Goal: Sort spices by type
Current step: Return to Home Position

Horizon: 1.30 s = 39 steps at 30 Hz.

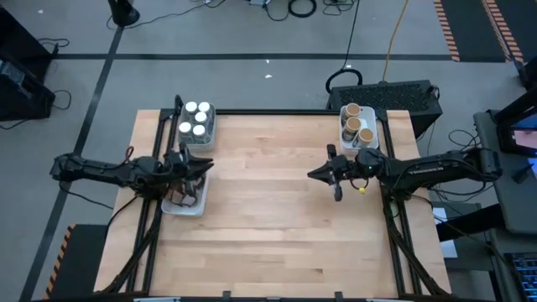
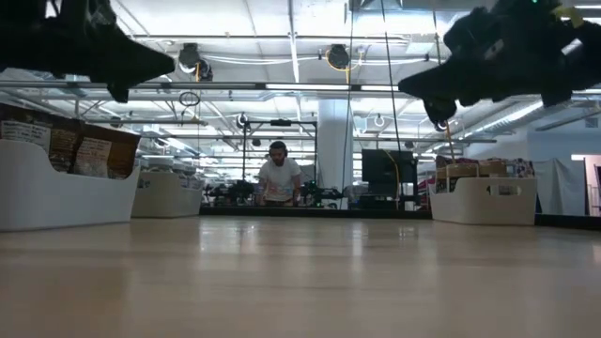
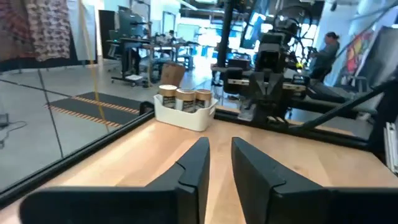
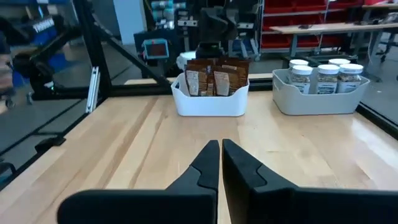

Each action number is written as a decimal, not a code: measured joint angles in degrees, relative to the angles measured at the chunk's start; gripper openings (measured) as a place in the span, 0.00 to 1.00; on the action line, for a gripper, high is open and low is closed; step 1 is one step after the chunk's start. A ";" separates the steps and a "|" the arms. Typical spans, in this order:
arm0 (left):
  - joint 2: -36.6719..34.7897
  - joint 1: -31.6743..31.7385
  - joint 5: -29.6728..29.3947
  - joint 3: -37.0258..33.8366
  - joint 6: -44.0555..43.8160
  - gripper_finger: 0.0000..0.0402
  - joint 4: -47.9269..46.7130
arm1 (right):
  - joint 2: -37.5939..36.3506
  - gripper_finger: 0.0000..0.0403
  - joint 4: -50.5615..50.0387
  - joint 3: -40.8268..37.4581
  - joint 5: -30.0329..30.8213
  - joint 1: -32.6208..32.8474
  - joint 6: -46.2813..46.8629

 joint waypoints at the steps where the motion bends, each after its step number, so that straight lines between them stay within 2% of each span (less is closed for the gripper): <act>1: -1.00 0.45 0.20 -0.60 -0.14 0.17 -0.24 | 0.00 0.00 1.40 -0.92 0.01 -0.28 0.28; 5: -4.65 1.67 1.32 -1.14 -1.20 0.12 -5.10 | 0.00 0.00 1.94 -2.96 -0.19 -1.53 2.06; 9: -8.92 1.98 1.37 -1.14 -2.05 0.08 -9.93 | -1.36 0.00 -0.59 -3.22 -3.74 -3.08 2.42; 19: -19.38 1.98 -0.37 -1.14 -4.81 0.03 -20.45 | -14.87 0.00 -14.69 -3.22 -4.15 -7.97 1.37; 22: -19.55 1.98 -1.08 -1.12 -5.15 0.02 -22.10 | -17.54 0.00 -18.38 -3.22 -4.21 -8.21 1.34; 26: -19.57 1.98 -0.84 -2.76 -6.49 0.02 -19.92 | -18.56 0.00 -20.46 -3.28 -4.29 -8.21 1.61; 30: -19.57 1.98 -0.18 -5.96 -6.03 0.02 -13.47 | -18.43 0.00 -19.71 -3.31 -4.71 -8.13 2.09; 32: -19.48 1.98 0.38 -6.75 -4.90 0.02 -11.31 | -18.29 0.00 -18.09 -3.31 -6.80 -8.12 1.40; 35: -19.54 1.98 1.00 -6.77 -4.65 0.02 -11.26 | -18.25 0.00 -16.59 -3.31 -9.89 -8.10 0.82; 39: -19.39 1.98 -0.14 -6.78 -5.02 0.02 -11.31 | -18.29 0.00 -16.11 -3.28 -9.97 -8.12 0.43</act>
